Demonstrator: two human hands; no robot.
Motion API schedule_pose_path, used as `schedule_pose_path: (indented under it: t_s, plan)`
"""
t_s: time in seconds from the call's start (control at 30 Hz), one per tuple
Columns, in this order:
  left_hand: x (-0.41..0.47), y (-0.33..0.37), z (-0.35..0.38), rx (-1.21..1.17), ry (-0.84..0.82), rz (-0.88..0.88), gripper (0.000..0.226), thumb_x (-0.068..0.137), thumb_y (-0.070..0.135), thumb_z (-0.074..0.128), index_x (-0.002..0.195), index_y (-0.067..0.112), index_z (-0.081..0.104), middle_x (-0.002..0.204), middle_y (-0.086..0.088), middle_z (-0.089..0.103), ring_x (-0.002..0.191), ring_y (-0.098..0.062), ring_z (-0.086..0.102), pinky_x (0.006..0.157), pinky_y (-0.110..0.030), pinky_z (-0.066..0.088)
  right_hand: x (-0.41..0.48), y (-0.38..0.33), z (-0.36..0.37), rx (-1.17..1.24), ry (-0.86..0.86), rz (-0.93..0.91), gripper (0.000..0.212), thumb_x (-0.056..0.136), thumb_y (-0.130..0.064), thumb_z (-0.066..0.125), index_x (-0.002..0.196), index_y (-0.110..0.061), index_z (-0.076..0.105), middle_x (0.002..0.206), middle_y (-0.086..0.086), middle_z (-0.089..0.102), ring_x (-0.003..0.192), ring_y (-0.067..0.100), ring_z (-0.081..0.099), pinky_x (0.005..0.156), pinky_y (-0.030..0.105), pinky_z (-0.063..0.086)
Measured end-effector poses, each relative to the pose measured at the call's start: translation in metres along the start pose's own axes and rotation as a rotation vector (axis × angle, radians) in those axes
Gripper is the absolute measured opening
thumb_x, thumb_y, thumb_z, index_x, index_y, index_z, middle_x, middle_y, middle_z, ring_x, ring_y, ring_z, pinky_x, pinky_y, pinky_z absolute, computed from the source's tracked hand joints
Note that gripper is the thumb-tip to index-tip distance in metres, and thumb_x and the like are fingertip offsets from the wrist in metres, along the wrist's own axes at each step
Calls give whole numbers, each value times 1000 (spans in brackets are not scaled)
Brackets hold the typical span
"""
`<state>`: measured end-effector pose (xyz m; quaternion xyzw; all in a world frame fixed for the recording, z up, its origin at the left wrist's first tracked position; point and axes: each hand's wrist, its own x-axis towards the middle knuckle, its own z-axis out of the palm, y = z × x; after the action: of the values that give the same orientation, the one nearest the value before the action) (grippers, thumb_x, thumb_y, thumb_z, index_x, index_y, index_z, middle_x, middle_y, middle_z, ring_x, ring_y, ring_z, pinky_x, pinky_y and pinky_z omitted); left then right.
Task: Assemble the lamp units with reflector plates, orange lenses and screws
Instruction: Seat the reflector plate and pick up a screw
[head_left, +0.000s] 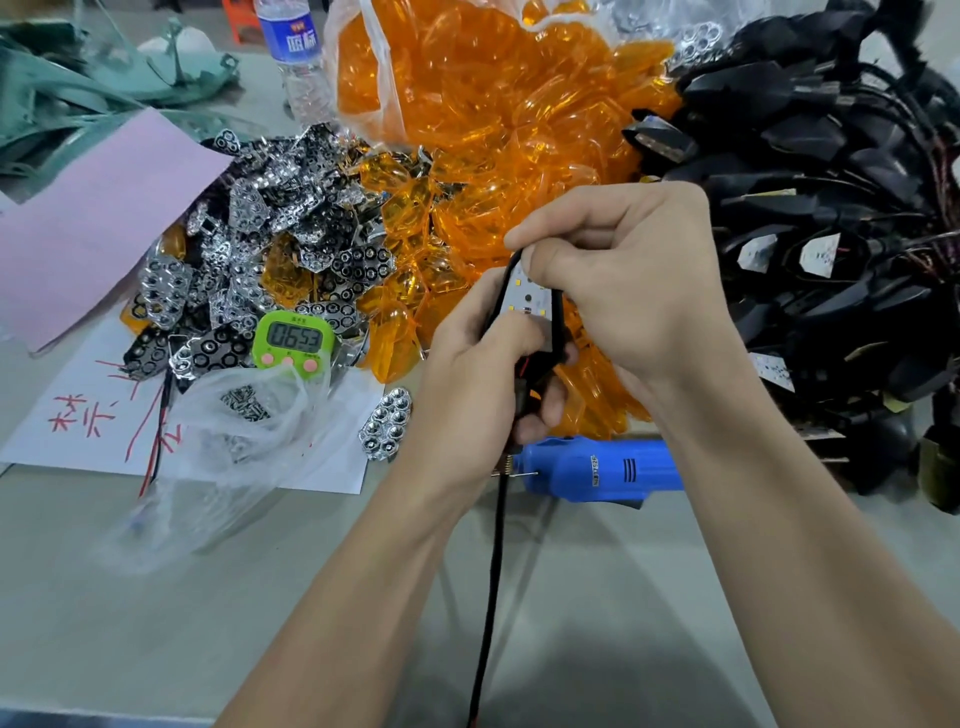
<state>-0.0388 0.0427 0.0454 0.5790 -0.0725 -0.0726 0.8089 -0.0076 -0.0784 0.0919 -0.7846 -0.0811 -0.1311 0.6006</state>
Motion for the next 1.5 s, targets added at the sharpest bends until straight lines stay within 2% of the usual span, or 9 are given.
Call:
schedule_pose_path:
  t_s: [0.1,0.27,0.5,0.77,0.9,1.07,1.2,1.37,1.5]
  plan:
    - [1,1,-2,18,19,17,23,81,12,54,92,25,69,70,2,62,51,-21,53,40,-24,35,0,3,1,-3,-15,-16,26,87,2,67,79,-19,80,65,-6,73,61,11,71,48,19,50]
    - [2,1,-5,95,78,20,18,97,9,48,89,17,62,69,4,61,46,-18,49,39,-20,28,0,7,6,-2,-9,-64,26,86,2,66,79,-20,80,69,-8,74,65,10,72,53,16,51]
    - [-2,-5,-25,172,221,-29,18,92,8,49,81,13,61,71,-10,59,46,-22,45,39,-20,29,-5,20,25,62,-130,118,22,89,-2,68,86,-20,80,74,-4,75,61,11,69,51,25,54]
    - [-17,-1,-55,195,289,0,24,90,14,50,69,16,60,61,-3,61,47,-23,57,38,-24,35,-4,15,63,-78,-152,11,23,81,-5,70,74,-25,80,61,-7,73,58,12,69,56,31,58]
    - [-18,5,-70,184,426,-3,28,94,14,53,70,19,66,64,-6,63,44,-19,53,36,-20,29,-1,27,66,184,-173,237,13,91,-18,70,85,-21,81,73,3,75,59,13,63,58,31,54]
    - [-19,13,-94,90,554,-15,27,99,6,48,76,9,62,63,-6,63,45,-18,50,35,-20,28,-20,55,90,-594,-438,76,9,90,-23,70,92,-24,79,86,-4,75,87,19,68,82,36,55]
    - [-19,14,-98,56,572,-20,27,100,7,47,78,8,62,65,-7,63,46,-17,51,36,-19,29,-35,65,123,-949,-577,-94,38,90,-47,67,122,-28,65,118,4,60,114,29,53,89,41,38]
    - [-16,15,-103,71,581,-15,26,100,7,47,78,5,60,66,-8,63,46,-19,49,36,-20,29,-34,62,125,-939,-602,-199,25,94,-28,59,120,-29,61,125,2,52,117,26,47,85,38,24]
    - [-12,17,-101,64,576,7,27,99,5,47,75,4,60,62,-9,61,45,-19,48,36,-21,29,-45,57,125,-892,-516,-241,47,93,-25,65,137,-23,48,116,4,54,103,27,57,74,33,30]
